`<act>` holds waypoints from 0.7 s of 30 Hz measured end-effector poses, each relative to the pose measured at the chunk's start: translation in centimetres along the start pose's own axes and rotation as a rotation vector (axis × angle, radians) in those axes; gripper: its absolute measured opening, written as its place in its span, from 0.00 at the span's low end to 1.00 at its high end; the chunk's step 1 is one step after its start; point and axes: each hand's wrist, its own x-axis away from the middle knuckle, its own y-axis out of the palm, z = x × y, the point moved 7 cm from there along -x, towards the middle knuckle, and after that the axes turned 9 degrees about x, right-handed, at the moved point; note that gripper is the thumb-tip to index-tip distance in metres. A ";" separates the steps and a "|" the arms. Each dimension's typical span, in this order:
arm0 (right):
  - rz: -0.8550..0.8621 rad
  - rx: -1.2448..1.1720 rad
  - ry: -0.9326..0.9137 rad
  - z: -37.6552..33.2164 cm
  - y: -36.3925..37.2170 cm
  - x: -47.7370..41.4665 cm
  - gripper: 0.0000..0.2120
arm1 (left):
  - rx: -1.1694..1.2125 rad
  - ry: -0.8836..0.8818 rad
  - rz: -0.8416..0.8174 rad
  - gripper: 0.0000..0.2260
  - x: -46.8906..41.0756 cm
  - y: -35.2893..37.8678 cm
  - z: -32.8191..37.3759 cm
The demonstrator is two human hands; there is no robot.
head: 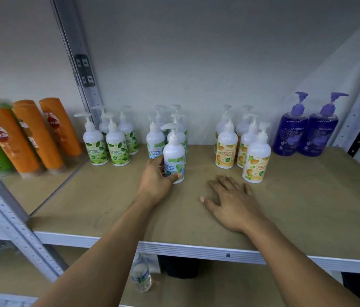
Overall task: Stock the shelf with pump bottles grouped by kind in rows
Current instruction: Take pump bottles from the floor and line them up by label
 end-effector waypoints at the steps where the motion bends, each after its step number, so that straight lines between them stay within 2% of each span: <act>1: -0.002 -0.001 -0.001 0.0 0.0 0.0 0.34 | -0.006 0.008 0.006 0.18 -0.1 0.0 0.0; 5: 0.000 0.009 -0.004 0.0 0.0 0.0 0.34 | -0.006 0.014 0.023 0.18 -0.3 0.0 -0.2; 10: -0.006 0.008 -0.001 0.0 -0.1 0.0 0.34 | 0.069 -0.050 0.058 0.23 -0.2 -0.5 -0.8; 14: -0.012 -0.002 0.002 -0.1 -0.2 0.2 0.34 | 0.071 -0.097 -0.016 0.23 -0.4 -0.4 -1.9; 21: -0.008 -0.013 0.001 -0.1 -0.2 0.2 0.34 | -0.007 -0.129 0.074 0.19 0.3 0.3 -1.1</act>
